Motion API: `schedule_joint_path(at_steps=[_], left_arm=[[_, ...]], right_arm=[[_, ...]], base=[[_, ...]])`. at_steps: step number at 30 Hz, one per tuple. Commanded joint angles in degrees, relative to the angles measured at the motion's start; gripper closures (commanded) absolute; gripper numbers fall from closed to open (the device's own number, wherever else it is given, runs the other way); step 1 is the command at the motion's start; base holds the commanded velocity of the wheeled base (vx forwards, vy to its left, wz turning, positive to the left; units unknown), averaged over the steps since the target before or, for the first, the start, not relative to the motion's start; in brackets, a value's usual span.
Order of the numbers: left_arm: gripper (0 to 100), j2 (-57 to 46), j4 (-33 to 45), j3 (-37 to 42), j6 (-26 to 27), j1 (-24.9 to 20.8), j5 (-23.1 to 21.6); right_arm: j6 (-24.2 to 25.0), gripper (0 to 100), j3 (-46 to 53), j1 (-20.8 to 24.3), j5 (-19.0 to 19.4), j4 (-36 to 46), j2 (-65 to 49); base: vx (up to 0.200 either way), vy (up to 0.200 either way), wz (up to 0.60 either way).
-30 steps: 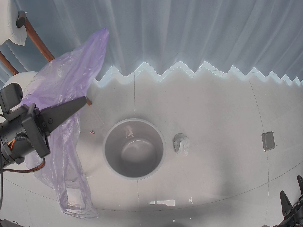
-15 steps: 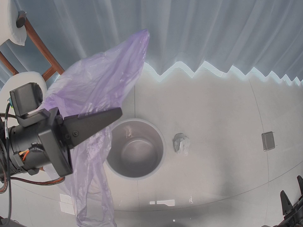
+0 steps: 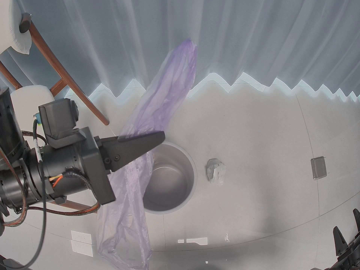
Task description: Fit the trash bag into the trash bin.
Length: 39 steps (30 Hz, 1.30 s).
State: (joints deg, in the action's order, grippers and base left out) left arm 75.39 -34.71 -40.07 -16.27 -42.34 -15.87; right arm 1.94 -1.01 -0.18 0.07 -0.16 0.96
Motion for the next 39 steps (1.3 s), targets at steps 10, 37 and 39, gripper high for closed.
schedule_joint_path(at_steps=[10, 37, 39], left_arm=[[100, 2.05, 0.43, 4.12, 3.88, 3.31, 0.49], [100, -2.88, -0.10, 11.68, 6.61, -2.93, -1.27], [100, -2.79, -0.10, 11.68, 6.61, -3.80, -1.18]], right_arm=[[0.00, 0, 1.01, 0.01, 0.01, -0.02, -0.96], [0.17, 0, 1.01, 0.01, -0.69, -0.11, -0.96], [0.17, 0, 1.01, 0.01, -0.69, -0.11, -0.96]], base=[[0.000, 0.000, 0.00], [0.000, 0.000, 0.00], [0.000, 0.000, 0.00]])
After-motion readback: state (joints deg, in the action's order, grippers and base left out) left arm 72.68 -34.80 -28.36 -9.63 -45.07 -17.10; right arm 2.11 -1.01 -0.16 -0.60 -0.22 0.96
